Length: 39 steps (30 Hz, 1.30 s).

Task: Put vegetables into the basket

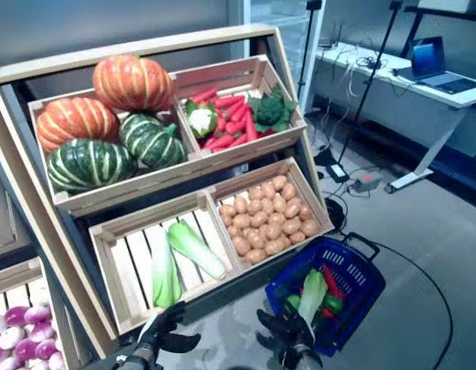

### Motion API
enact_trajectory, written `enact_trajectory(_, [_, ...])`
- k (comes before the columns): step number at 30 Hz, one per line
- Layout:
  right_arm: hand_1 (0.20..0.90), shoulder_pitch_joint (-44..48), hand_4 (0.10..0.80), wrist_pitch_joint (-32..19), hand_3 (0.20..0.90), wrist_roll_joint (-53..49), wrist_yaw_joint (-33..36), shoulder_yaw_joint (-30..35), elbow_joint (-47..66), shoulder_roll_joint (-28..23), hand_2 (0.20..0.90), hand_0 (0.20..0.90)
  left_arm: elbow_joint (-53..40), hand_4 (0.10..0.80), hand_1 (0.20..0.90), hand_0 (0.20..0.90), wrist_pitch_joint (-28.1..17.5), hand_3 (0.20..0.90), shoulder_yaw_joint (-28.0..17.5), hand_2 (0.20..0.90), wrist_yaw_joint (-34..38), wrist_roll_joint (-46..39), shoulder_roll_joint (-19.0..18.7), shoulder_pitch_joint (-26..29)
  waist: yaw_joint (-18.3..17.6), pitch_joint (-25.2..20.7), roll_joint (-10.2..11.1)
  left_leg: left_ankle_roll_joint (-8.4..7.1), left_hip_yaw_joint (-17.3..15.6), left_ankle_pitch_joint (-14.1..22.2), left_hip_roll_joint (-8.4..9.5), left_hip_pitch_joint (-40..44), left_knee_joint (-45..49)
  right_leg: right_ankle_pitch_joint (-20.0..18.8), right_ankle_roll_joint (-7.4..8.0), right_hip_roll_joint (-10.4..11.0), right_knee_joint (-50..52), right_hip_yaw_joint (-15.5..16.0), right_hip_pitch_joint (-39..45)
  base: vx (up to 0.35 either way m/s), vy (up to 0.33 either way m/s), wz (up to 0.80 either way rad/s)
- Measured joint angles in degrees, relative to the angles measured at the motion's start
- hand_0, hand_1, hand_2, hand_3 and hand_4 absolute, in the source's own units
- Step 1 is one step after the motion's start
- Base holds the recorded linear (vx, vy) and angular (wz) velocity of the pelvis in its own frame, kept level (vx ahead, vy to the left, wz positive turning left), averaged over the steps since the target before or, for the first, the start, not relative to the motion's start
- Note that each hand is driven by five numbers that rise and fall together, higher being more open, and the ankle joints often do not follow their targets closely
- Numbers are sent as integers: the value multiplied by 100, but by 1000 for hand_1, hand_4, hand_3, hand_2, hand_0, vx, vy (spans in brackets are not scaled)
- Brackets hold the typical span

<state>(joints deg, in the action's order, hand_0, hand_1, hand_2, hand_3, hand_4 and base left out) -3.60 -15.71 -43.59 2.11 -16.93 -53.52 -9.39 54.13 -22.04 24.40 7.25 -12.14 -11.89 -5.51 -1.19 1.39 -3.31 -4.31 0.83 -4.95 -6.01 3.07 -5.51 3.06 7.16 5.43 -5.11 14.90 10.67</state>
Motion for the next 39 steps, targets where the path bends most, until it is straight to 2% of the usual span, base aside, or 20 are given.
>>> enact_trajectory(9, [900,-7,800,-13,900,1018,-669,-435,330,-252,900,900,-26,800,900,900,-16,900,-1,900,-190,-166,-5,10,3,-41,24,-30,-2,-20,-6,-7,1,-2,4,-8,0,-5,-14,0,0,0])
enact_trajectory(20, [900,-2,800,-137,900,2087,-710,-656,332,-453,900,900,-18,800,900,900,-2,900,-2,900,-162,0,-33,11,35,40,145,-30,-8,-19,-15,-12,0,2,-1,-17,-1,-12,-21,0,0,0])
enact_trajectory(25, [900,-9,800,-148,900,2088,-563,-657,389,-459,900,900,-194,800,900,900,-5,900,-7,900,399,433,-111,4,16,84,194,-25,-33,-16,-18,-22,1,0,0,-17,0,-38,-47,-2,11,-1])
enact_trajectory(28, [900,-42,800,-148,900,2091,-320,-647,729,-540,900,900,-1100,800,900,900,-11,900,-22,900,952,479,-411,-53,23,141,223,-31,-54,-19,-19,-21,1,-8,10,-15,0,-60,-57,-22,45,-4])
enact_trajectory(32, [900,-63,800,-147,900,2104,-206,-603,971,-583,900,900,-2023,800,900,900,-270,900,-408,900,1770,592,-626,-8,24,163,255,-29,-93,-17,-17,-10,1,-15,23,-12,0,-82,-56,2,44,-3])
enact_trajectory(39, [900,-151,800,-86,900,2120,-204,-591,1044,-589,900,900,-2183,800,900,900,-350,900,-866,900,2527,749,-660,170,-45,175,243,-24,-116,-13,-17,-1,3,-15,23,-10,0,-95,-59,25,42,-1])
